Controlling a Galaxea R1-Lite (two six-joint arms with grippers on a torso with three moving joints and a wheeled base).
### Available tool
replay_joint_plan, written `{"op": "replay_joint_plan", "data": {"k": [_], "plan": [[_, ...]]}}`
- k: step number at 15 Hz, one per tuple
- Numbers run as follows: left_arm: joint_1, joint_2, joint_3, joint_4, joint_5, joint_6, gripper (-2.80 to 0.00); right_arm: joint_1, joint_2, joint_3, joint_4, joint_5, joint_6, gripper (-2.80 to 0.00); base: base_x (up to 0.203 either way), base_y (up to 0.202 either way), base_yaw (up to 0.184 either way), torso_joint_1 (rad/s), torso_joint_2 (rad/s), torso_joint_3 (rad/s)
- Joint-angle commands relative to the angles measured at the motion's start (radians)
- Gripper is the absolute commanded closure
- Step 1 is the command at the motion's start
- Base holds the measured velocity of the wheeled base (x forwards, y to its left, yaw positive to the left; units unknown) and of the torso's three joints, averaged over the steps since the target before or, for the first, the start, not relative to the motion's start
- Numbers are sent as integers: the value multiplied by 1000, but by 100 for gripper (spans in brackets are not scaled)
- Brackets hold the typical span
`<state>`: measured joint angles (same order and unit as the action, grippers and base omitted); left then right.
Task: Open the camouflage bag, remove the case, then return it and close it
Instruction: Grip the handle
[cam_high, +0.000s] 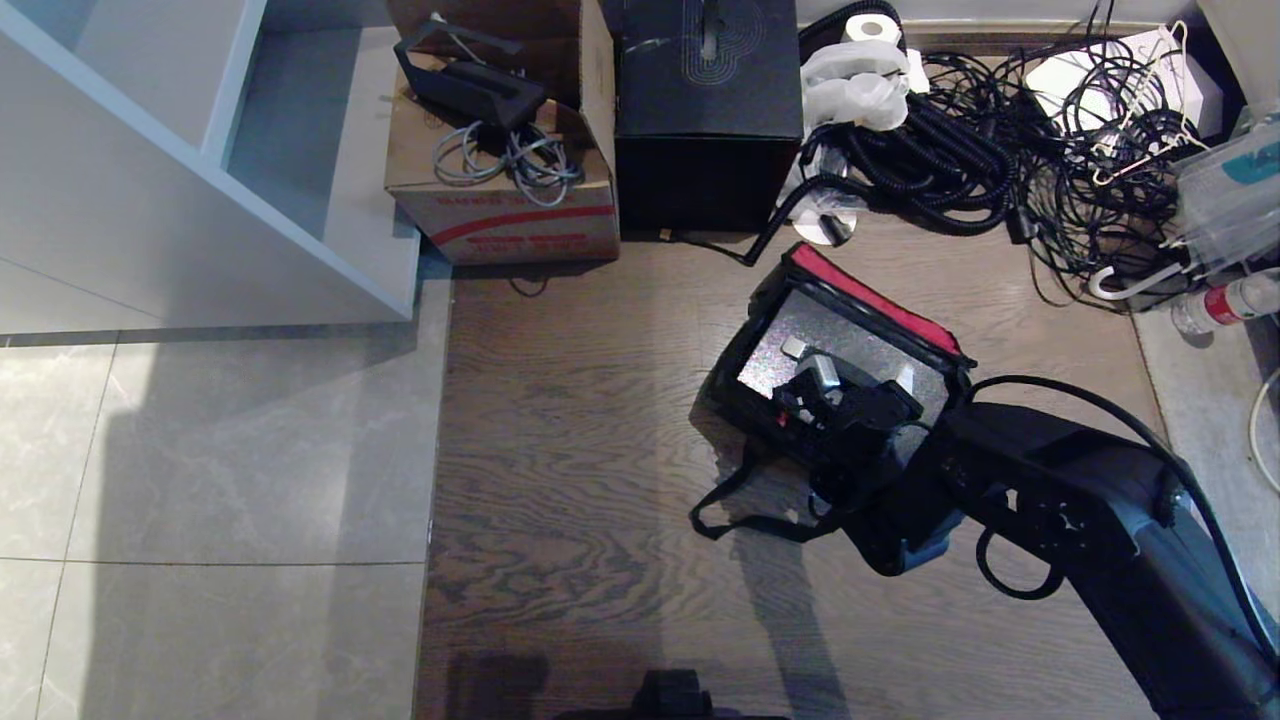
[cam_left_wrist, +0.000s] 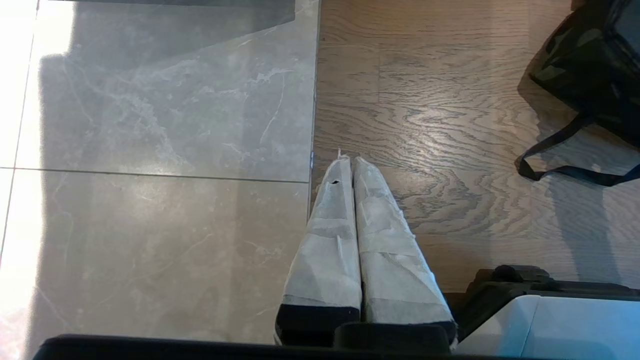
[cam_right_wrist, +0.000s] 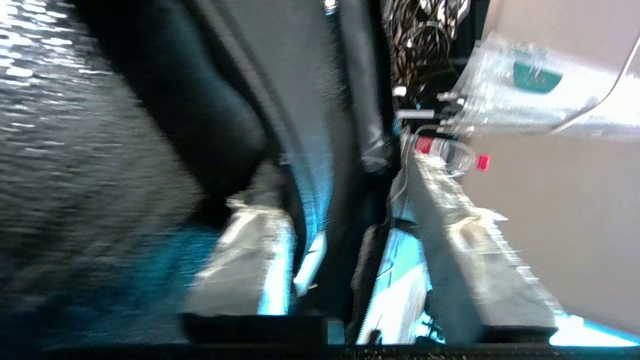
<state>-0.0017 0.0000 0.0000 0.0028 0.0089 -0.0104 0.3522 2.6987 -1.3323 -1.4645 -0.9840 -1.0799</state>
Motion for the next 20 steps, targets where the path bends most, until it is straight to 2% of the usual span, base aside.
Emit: {"op": "replay_joint_plan", "data": {"k": [1, 5, 10, 16, 17, 20], "plan": [[0, 0, 0, 0, 0, 0, 0, 21, 48, -32, -27, -11, 3, 0, 0, 0, 0, 0, 0, 0], [0, 0, 0, 0, 0, 0, 0, 37, 53, -38, -51, -18, 13, 0, 0, 0, 0, 0, 0, 0], [0, 0, 0, 0, 0, 0, 0, 94, 15, 5, -66, -180, 33, 0, 0, 0, 0, 0, 0, 0], [0, 0, 0, 0, 0, 0, 0, 126, 9, 44, -51, -192, 33, 0, 0, 0, 0, 0, 0, 0], [0, 0, 0, 0, 0, 0, 0, 124, 20, 47, -51, -189, 32, -280, 0, 0, 0, 0, 0, 0], [0, 0, 0, 0, 0, 0, 0, 121, 45, 28, -66, -193, 35, -280, 0, 0, 0, 0, 0, 0]]}}
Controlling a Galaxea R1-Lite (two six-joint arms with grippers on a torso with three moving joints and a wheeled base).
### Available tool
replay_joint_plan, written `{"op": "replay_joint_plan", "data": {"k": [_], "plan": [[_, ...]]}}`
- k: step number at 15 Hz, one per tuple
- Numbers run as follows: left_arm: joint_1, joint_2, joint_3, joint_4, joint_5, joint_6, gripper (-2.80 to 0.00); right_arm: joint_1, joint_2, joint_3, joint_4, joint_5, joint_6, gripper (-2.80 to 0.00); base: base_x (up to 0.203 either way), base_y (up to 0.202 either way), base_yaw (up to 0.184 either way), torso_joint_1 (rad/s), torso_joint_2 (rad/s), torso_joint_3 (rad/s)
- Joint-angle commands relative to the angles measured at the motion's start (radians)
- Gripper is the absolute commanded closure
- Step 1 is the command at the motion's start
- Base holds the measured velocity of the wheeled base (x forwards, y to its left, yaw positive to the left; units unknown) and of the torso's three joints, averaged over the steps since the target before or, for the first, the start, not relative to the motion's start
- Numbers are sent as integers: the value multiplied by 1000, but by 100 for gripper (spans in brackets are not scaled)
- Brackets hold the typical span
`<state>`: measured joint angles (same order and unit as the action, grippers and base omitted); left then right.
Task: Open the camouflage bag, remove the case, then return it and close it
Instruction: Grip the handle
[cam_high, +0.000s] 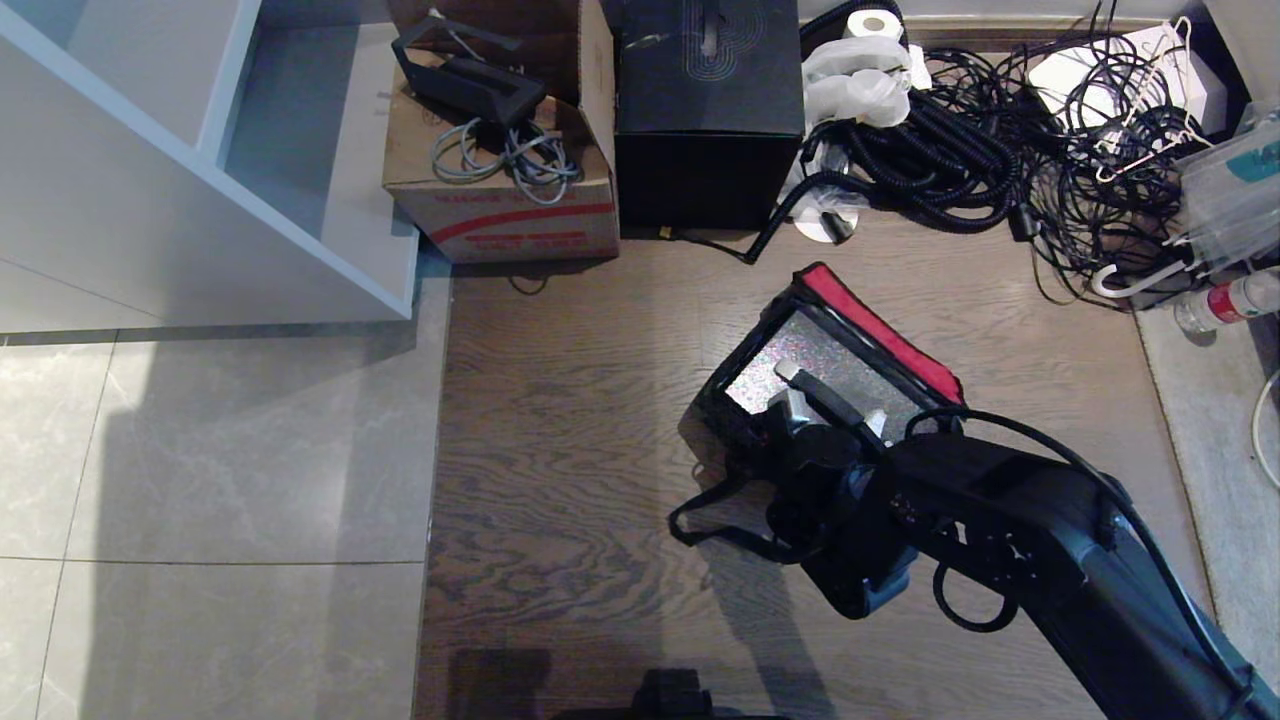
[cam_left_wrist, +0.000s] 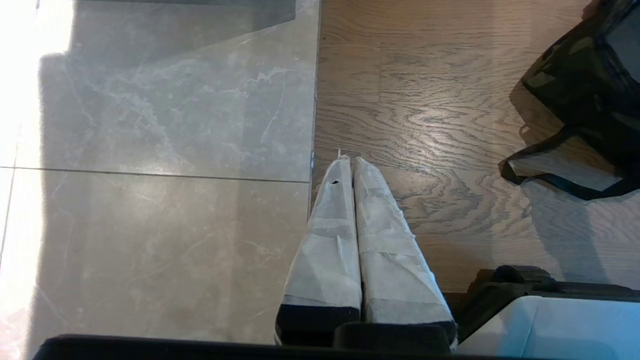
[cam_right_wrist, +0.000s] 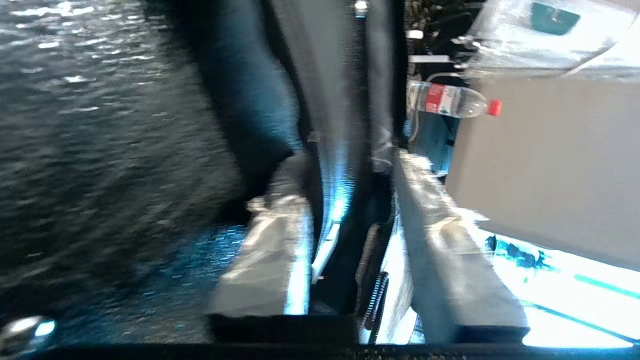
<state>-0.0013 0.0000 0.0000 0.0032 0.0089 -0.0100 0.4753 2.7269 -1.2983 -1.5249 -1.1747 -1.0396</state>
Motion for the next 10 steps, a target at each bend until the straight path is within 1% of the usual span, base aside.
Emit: {"op": "replay_joint_plan", "data": {"k": [1, 6, 9, 10], "plan": [[0, 0, 0, 0, 0, -1, 0, -9, 18, -19, -5, -2, -10, -280, 0, 0, 0, 0, 0, 0], [0, 0, 0, 0, 0, -1, 0, -62, 3, -49, 6, 1, -23, -280, 0, 0, 0, 0, 0, 0], [0, 0, 0, 0, 0, -1, 0, -105, -28, -89, 57, 0, -21, -280, 0, 0, 0, 0, 0, 0], [0, 0, 0, 0, 0, -1, 0, -108, -29, -100, 64, -1, -18, -280, 0, 0, 0, 0, 0, 0]]}}
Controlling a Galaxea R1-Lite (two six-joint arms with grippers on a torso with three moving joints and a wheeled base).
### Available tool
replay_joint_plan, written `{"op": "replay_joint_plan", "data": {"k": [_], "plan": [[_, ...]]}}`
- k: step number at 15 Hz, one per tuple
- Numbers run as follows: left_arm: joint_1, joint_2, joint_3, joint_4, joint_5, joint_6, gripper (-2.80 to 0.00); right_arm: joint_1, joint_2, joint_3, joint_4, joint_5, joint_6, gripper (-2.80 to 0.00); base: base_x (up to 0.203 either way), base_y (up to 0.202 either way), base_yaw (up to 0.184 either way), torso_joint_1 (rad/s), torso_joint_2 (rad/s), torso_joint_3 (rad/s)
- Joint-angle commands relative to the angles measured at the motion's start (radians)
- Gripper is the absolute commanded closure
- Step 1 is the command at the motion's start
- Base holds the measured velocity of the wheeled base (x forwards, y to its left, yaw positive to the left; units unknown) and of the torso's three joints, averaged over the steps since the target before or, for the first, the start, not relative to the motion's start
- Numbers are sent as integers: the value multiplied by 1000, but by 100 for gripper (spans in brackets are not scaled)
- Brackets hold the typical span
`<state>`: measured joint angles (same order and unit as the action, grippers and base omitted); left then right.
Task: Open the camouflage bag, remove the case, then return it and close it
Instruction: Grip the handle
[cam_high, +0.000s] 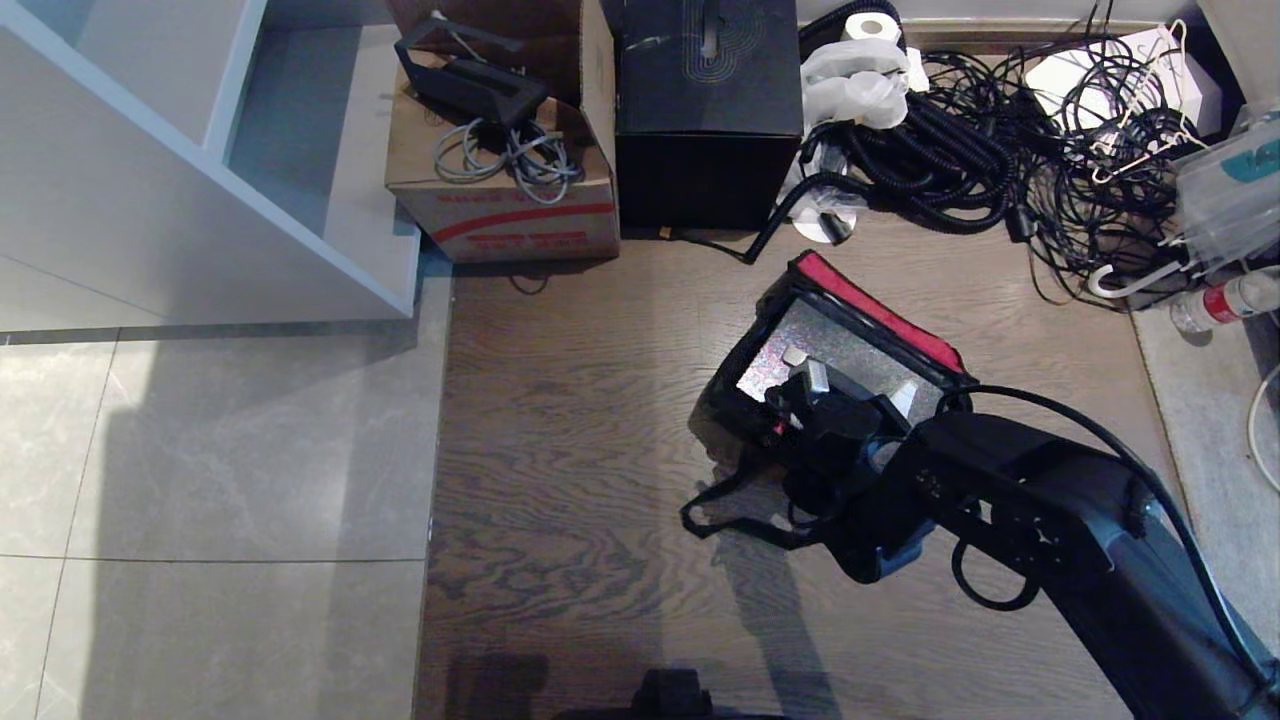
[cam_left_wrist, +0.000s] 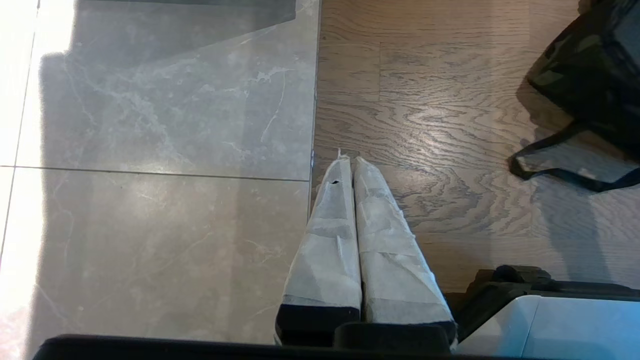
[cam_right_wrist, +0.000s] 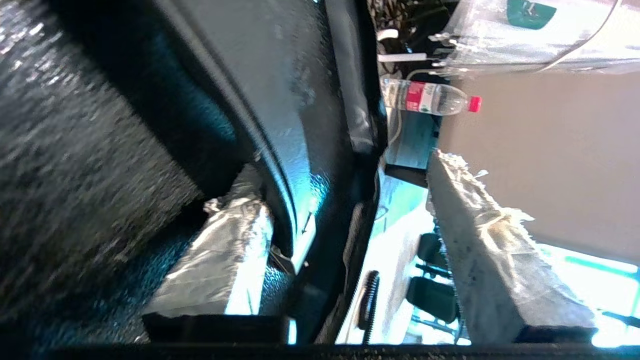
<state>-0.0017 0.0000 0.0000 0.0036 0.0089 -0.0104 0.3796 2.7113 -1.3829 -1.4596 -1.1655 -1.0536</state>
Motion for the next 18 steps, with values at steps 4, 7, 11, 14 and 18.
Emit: {"op": "replay_joint_plan", "data": {"k": [4, 7, 11, 14, 18], "plan": [[0, 0, 0, -1, 0, 0, 0, 0, -12, 29, 4, 15, 2, -280, 0, 0, 0, 0, 0, 0], [0, 0, 0, -1, 0, 0, 0, 11, -40, 54, 1, 208, 1, -280, 0, 0, 0, 0, 0, 0], [0, 0, 0, -1, 0, 0, 0, 12, -150, 210, 12, 390, -2, -280, 0, 0, 0, 0, 0, 0], [0, 0, 0, -1, 0, 0, 0, 25, -263, 314, 17, 460, 7, -280, 0, 0, 0, 0, 0, 0], [0, 0, 0, -1, 0, 0, 0, 5, -414, 425, 71, 470, 59, -280, 0, 0, 0, 0, 0, 0]]}}
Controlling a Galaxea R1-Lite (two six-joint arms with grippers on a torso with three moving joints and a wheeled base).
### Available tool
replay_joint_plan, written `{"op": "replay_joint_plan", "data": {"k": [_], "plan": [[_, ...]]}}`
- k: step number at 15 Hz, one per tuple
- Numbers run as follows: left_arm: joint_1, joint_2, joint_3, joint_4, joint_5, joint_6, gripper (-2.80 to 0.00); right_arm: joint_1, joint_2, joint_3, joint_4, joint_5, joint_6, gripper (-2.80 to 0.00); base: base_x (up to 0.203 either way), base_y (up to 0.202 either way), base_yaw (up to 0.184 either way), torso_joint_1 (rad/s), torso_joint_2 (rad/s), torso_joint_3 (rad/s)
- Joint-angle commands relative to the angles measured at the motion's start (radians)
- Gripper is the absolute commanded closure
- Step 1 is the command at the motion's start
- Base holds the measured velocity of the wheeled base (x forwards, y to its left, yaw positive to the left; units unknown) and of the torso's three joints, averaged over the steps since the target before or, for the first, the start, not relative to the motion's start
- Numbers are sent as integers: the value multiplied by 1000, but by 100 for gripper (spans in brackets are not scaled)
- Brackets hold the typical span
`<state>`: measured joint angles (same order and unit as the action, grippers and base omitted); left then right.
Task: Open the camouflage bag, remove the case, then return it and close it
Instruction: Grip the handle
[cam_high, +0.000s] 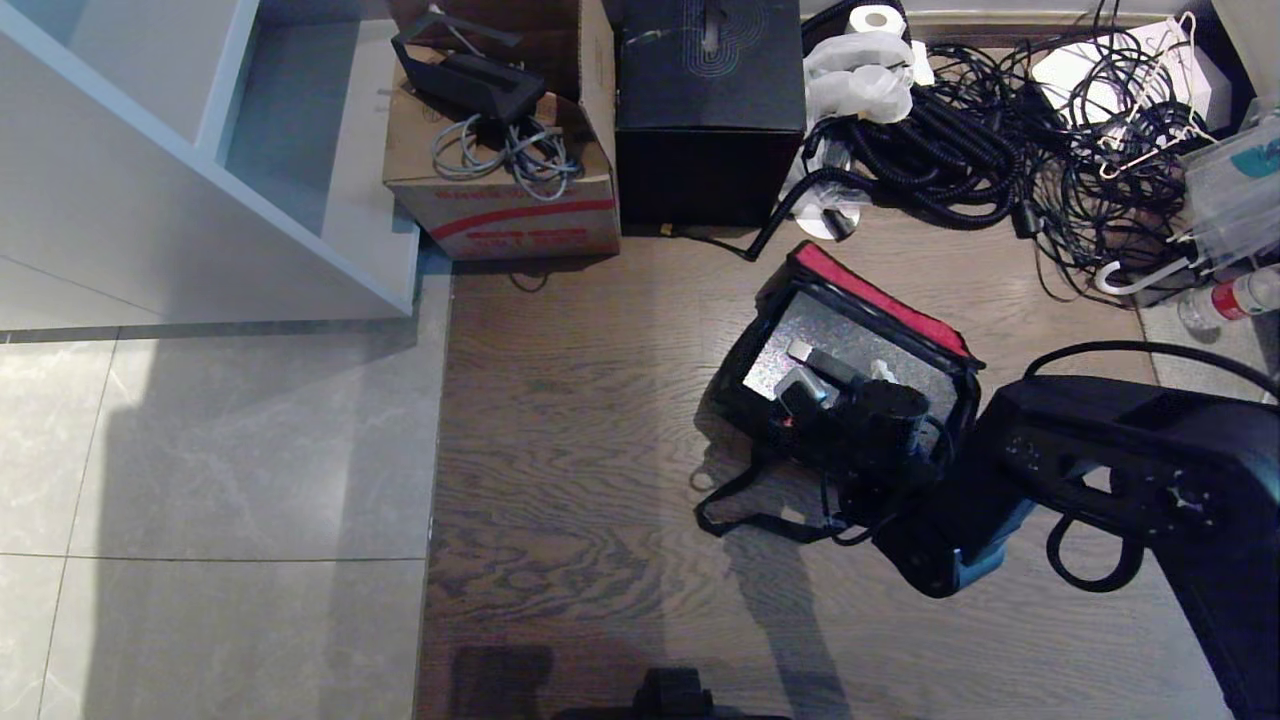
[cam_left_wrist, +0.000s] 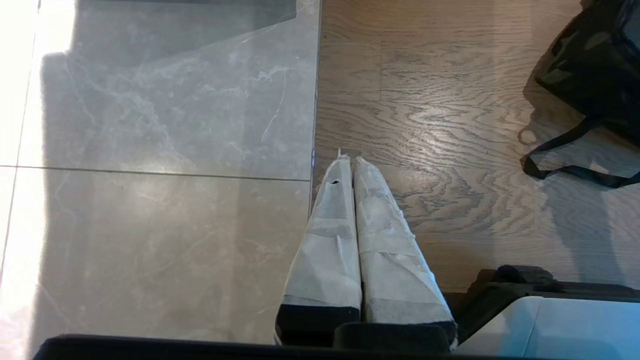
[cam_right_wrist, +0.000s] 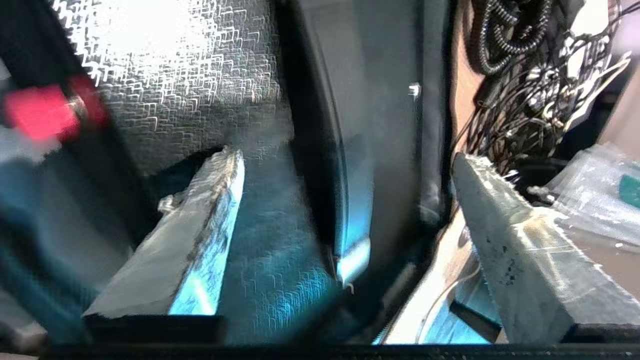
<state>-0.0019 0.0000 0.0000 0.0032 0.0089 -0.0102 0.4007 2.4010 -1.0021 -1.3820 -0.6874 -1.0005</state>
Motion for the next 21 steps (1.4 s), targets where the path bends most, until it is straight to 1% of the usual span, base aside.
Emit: {"op": "replay_joint_plan", "data": {"k": [1, 2, 3, 4, 5, 6, 7, 8, 9, 10, 11, 12, 13, 14, 15, 17, 18, 19, 21], "plan": [[0, 0, 0, 0, 0, -1, 0, -42, -151, 82, 39, -10, 35, -280, 0, 0, 0, 0, 0, 0], [0, 0, 0, 0, 0, -1, 0, -73, -200, 122, 131, -9, 103, -280, 0, 0, 0, 0, 0, 0], [0, 0, 0, 0, 0, -1, 0, -97, -234, 147, 242, -7, 201, -280, 0, 0, 0, 0, 0, 0], [0, 0, 0, 0, 0, -1, 0, -119, -270, 158, 395, 11, 325, -280, 0, 0, 0, 0, 0, 0], [0, 0, 0, 0, 0, 0, 0, -146, -309, 159, 579, 69, 470, -280, 0, 0, 0, 0, 0, 0], [0, 0, 0, 0, 0, -1, 0, -173, -341, 155, 714, 171, 617, -280, 0, 0, 0, 0, 0, 0], [0, 0, 0, 0, 0, -1, 0, -203, -376, 152, 821, 353, 769, -280, 0, 0, 0, 0, 0, 0], [0, 0, 0, 0, 0, -1, 0, -240, -409, 157, 891, 521, 887, -280, 0, 0, 0, 0, 0, 0], [0, 0, 0, 0, 0, -1, 0, -307, -439, 171, 933, 647, 958, -280, 0, 0, 0, 0, 0, 0], [0, 0, 0, 0, 0, -1, 0, -375, -451, 180, 951, 735, 994, -280, 0, 0, 0, 0, 0, 0], [0, 0, 0, 0, 0, -1, 0, -429, -450, 189, 961, 875, 1031, -280, 0, 0, 0, 0, 0, 0], [0, 0, 0, 0, 0, -1, 0, -494, -442, 191, 966, 971, 1083, -280, 0, 0, 0, 0, 0, 0], [0, 0, 0, 0, 0, -1, 0, -550, -436, 193, 964, 1029, 1159, -280, 0, 0, 0, 0, 0, 0], [0, 0, 0, 0, 0, -1, 0, -594, -430, 194, 958, 1049, 1245, -280, 0, 0, 0, 0, 0, 0], [0, 0, 0, 0, 0, -1, 0, -614, -412, 188, 950, 1057, 1344, -280, 0, 0, 0, 0, 0, 0], [0, 0, 0, 0, 0, -1, 0, -623, -361, 167, 922, 1056, 1513, -280, 0, 0, 0, 0, 0, 0], [0, 0, 0, 0, 0, -1, 0, -624, -336, 163, 879, 1034, 1579, -280, 0, 0, 0, 0, 0, 0], [0, 0, 0, 0, 0, -1, 0, -624, -311, 155, 843, 996, 1611, -280, 0, 0, 0, 0, 0, 0], [0, 0, 0, 0, 0, -1, 0, -614, -275, 125, 810, 918, 1639, -280, 0, 0, 0, 0, 0, 0]]}}
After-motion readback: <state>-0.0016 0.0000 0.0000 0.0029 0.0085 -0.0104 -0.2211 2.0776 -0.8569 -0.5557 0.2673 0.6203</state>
